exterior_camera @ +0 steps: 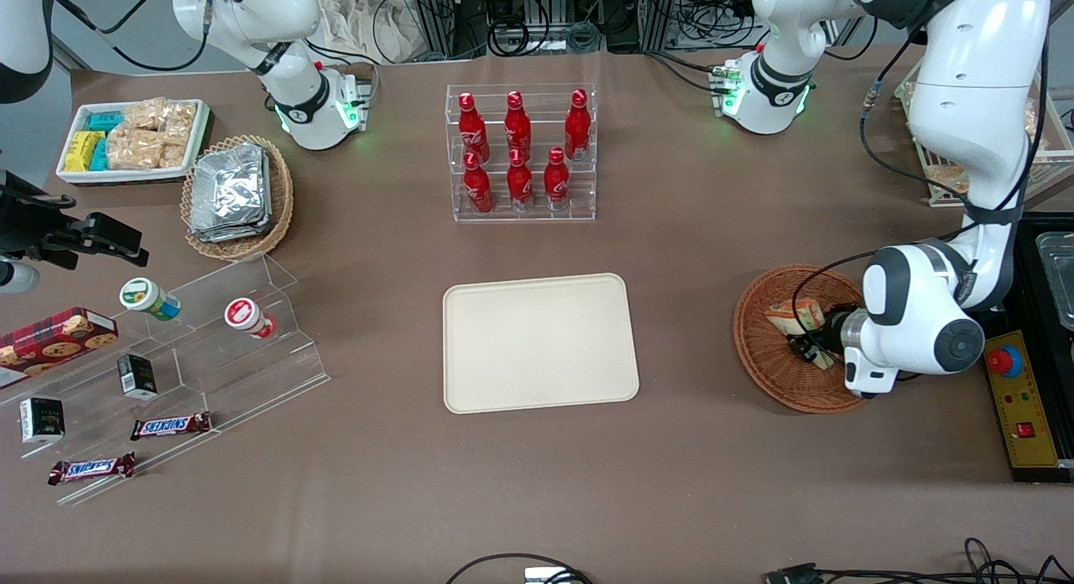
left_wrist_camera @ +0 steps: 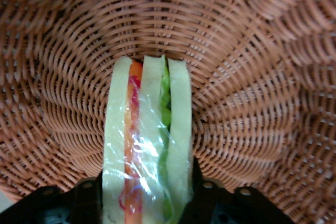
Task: Place sandwich from basket to tray
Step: 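Close the left gripper on the wrapped sandwich and lift it, then carry the sandwich with the left gripper over the cream tray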
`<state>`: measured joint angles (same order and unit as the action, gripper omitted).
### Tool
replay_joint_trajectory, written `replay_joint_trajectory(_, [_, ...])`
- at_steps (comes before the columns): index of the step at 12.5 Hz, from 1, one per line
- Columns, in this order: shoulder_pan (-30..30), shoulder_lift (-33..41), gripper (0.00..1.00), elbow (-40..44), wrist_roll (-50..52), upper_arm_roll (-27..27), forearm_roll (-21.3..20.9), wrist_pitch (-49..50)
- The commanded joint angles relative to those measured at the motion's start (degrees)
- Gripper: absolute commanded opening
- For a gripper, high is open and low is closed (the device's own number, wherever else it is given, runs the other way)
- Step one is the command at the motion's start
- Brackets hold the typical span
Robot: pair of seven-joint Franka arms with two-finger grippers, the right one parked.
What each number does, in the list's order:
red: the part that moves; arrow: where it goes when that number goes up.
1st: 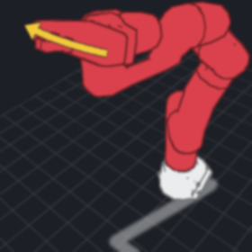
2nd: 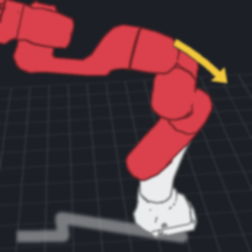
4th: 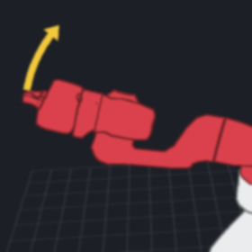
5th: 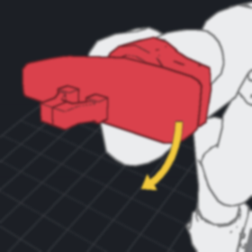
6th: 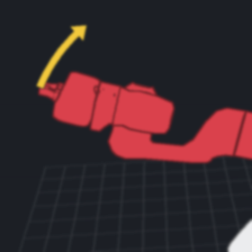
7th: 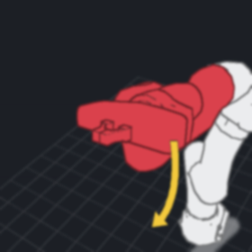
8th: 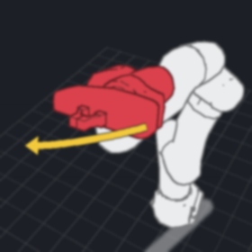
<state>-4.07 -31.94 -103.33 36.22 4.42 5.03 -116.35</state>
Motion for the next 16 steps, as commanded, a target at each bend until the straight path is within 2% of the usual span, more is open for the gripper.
replay_joint_trajectory(1, [0.2, 7.6, 0.0, -0.8, 0.2, 0.1, 0.1, 4.1])
replay_joint_trajectory(3, [0.5, 12.3, 0.0, 0.1, -0.8, 0.2, -0.4, 7.0])
replay_joint_trajectory(6, [3.5, 14.3, 0.0, 5.7, -8.7, 0.6, -0.8, 11.4])
replay_joint_trajectory(9, [8.9, 12.3, 0.0, 13.5, -18.5, 0.7, -0.9, 16.6])
replay_joint_trajectory(11, [14.2, 11.0, 0.0, 15.2, -18.4, 0.6, -1.5, 16.6])
replay_joint_trajectory(16, [23.3, 3.2, 0.0, 19.9, -17.7, 0.6, -1.0, 15.9])
